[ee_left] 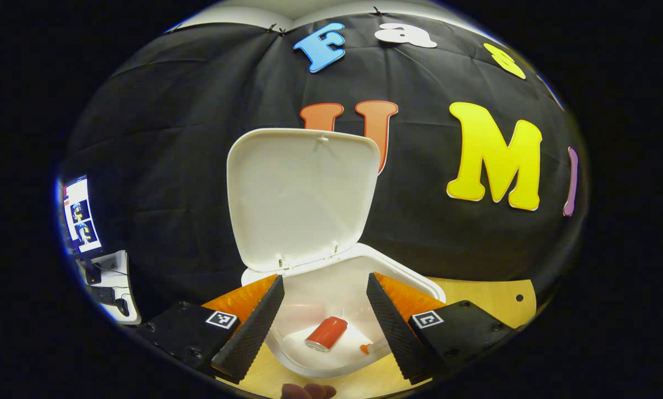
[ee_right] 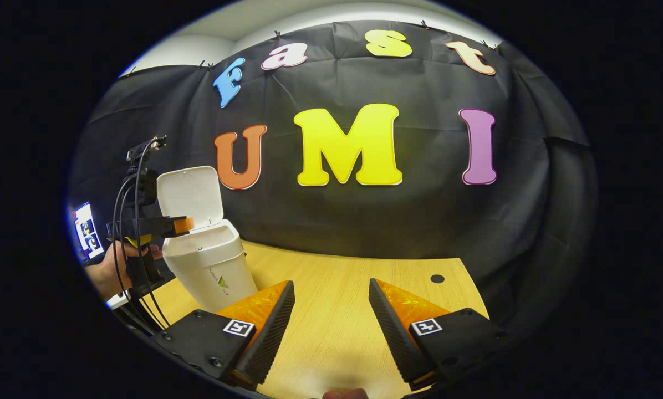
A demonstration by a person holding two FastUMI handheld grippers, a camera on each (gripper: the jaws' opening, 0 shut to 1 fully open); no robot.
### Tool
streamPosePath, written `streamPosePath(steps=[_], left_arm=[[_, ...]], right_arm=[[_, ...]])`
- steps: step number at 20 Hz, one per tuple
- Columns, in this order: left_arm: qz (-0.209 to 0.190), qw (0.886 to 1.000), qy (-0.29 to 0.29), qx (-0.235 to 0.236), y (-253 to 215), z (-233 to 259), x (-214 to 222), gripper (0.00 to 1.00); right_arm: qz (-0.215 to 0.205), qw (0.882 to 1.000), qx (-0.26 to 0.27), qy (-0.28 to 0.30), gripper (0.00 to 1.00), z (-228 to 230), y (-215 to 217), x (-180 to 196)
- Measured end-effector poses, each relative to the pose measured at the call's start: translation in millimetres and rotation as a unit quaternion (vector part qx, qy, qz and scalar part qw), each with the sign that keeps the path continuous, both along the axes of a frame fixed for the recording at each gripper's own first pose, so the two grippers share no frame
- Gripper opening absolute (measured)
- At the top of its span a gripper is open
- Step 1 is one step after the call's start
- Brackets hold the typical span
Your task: Press the lid of the desktop garbage bin to open it, pick up the crumpled paper on the desktop and throw it into the bin, then pick up the pop can on the desktop and drop it into the bin, and finally close the garbage bin lid.
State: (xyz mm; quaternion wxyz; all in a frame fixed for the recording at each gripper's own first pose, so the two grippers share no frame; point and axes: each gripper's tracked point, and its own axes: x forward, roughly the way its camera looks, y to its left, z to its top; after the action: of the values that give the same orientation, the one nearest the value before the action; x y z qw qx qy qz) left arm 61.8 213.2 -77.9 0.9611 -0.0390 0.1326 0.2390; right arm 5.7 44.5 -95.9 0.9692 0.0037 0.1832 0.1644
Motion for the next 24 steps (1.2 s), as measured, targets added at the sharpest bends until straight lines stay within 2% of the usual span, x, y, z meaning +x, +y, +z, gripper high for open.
streamPosePath(steps=[3,7,11,14,18,21,24], left_arm=[[0.046,0.998,-0.036,0.020,3.0,36.8,1.0,0.98],[0.073,0.993,-0.092,0.012,-8.5,91.9,17.1,0.98],[0.101,0.987,-0.115,0.041,6.5,133.3,39.8,0.97],[0.115,0.985,-0.128,0.035,14.5,155.2,54.3,0.97],[0.140,0.983,-0.114,0.038,42.4,164.2,69.6,0.97],[0.157,0.983,-0.077,0.053,65.1,155.7,85.5,0.97],[0.160,0.985,-0.037,0.042,76.5,137.0,102.2,0.97]], right_arm=[[0.000,1.000,0.003,-0.006,0.87,8.0,-6.4,2.0],[-0.004,1.000,0.016,-0.011,0.87,21.1,-18.2,9.2],[-0.006,0.999,0.033,-0.017,0.87,32.1,-26.8,19.7],[-0.006,0.999,0.041,-0.013,0.87,38.1,-28.3,26.7],[0.003,0.999,0.050,-0.014,0.87,54.3,-18.3,33.7],[0.010,0.999,0.049,-0.022,0.87,64.5,-10.3,36.9],[0.012,0.999,0.045,-0.026,0.87,66.3,-5.5,37.5]])
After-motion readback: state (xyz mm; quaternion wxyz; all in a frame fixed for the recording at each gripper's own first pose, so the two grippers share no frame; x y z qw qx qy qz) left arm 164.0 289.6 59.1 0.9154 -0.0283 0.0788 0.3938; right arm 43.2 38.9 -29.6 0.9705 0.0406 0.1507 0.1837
